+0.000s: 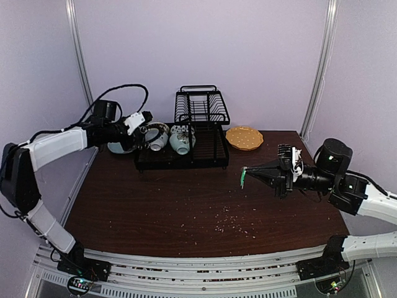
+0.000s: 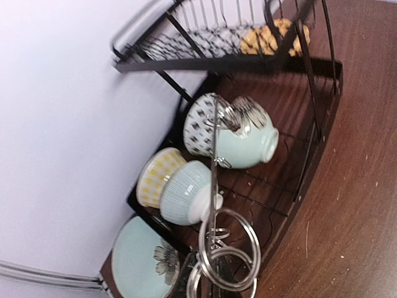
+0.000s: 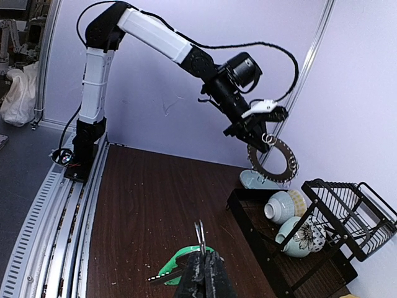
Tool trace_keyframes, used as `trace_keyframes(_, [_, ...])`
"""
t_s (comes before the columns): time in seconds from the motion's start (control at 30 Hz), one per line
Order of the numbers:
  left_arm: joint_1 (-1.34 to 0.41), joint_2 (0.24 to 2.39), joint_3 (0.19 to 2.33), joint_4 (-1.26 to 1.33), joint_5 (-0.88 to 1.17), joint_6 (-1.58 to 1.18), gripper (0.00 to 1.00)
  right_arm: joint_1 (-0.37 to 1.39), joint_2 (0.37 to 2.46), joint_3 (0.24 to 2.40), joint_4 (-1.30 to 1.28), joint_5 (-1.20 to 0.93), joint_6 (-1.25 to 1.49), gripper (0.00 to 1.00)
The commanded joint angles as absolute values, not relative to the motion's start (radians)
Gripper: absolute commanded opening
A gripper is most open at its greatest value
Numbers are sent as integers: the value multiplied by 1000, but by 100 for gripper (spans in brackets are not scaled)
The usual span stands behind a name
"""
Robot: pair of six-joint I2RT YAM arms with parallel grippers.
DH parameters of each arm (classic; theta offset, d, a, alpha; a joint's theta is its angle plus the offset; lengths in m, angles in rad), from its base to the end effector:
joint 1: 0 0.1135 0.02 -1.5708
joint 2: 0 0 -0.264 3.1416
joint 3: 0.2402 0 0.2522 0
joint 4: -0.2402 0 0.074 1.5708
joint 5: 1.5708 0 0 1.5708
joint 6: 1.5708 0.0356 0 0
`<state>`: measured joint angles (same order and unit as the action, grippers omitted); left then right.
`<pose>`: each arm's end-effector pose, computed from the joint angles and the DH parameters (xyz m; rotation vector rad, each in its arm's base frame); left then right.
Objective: Put the keys on the keyring
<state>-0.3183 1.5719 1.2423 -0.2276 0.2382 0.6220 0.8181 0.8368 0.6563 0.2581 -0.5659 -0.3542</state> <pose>0.3428 -0.1218 0.2976 1.0792 1.8147 -0.0723 0.1219 0.1580 0.3326 -1.2110 0.9797 0.7897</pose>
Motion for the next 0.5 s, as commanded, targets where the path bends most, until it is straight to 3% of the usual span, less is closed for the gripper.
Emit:
trace_keyframes(0.0, [-352, 1364, 1337, -393, 179, 392, 0, 814, 862, 758, 190, -526, -384, 0])
trace_keyframes(0.13, [-392, 1283, 1466, -604, 286, 256, 0, 814, 909, 872, 63, -474, -432, 0])
trace_keyframes(0.3, [-528, 1349, 1648, -870, 427, 170, 0, 814, 955, 985, -46, -383, -502, 0])
trace_keyframes(0.47, [-648, 1368, 1636, -878, 611, 115, 0, 894, 964, 1007, -50, -171, -710, 0])
